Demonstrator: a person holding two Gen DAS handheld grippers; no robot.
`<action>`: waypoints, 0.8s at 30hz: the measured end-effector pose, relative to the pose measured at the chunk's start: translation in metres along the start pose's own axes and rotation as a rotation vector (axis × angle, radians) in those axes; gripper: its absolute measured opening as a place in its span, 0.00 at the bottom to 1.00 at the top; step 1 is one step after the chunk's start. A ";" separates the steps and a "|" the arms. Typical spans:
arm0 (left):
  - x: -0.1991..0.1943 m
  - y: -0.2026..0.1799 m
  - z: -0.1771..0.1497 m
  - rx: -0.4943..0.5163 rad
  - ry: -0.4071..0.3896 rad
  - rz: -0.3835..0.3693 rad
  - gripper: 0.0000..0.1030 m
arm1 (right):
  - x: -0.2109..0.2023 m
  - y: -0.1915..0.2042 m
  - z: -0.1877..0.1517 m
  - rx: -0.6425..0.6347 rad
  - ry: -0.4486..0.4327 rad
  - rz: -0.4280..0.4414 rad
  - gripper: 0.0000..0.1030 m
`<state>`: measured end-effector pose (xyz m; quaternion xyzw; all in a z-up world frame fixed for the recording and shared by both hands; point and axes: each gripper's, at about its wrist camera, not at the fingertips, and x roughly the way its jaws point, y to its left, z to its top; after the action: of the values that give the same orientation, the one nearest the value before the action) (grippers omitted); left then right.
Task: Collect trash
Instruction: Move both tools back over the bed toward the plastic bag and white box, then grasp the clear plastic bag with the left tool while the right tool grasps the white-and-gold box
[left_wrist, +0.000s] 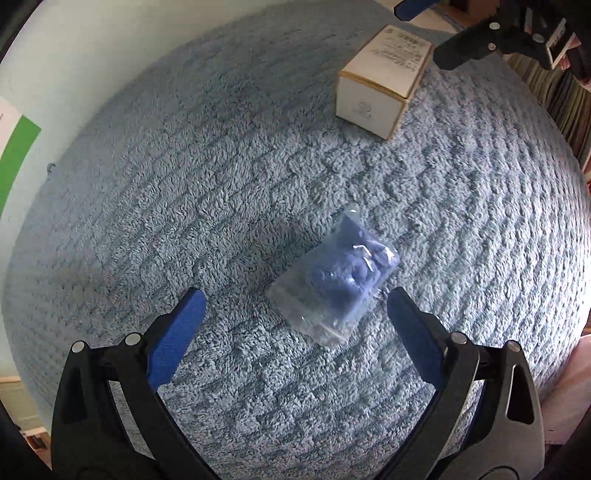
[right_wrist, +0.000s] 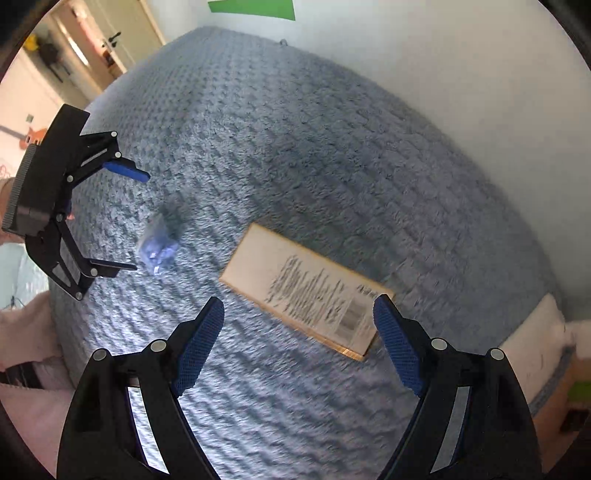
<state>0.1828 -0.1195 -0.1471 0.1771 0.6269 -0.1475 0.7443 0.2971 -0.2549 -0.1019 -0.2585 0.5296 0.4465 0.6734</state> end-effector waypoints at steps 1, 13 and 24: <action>0.002 0.003 0.001 -0.014 -0.001 -0.014 0.93 | 0.004 -0.005 0.002 -0.006 0.000 0.008 0.82; 0.024 0.000 0.017 0.017 0.010 -0.138 0.57 | 0.034 -0.010 -0.007 -0.009 0.029 0.168 0.89; 0.009 -0.019 0.007 0.019 0.005 -0.152 0.23 | 0.040 0.024 -0.023 -0.055 0.060 0.145 0.59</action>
<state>0.1825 -0.1398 -0.1567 0.1362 0.6389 -0.2090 0.7277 0.2671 -0.2492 -0.1438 -0.2514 0.5544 0.5004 0.6157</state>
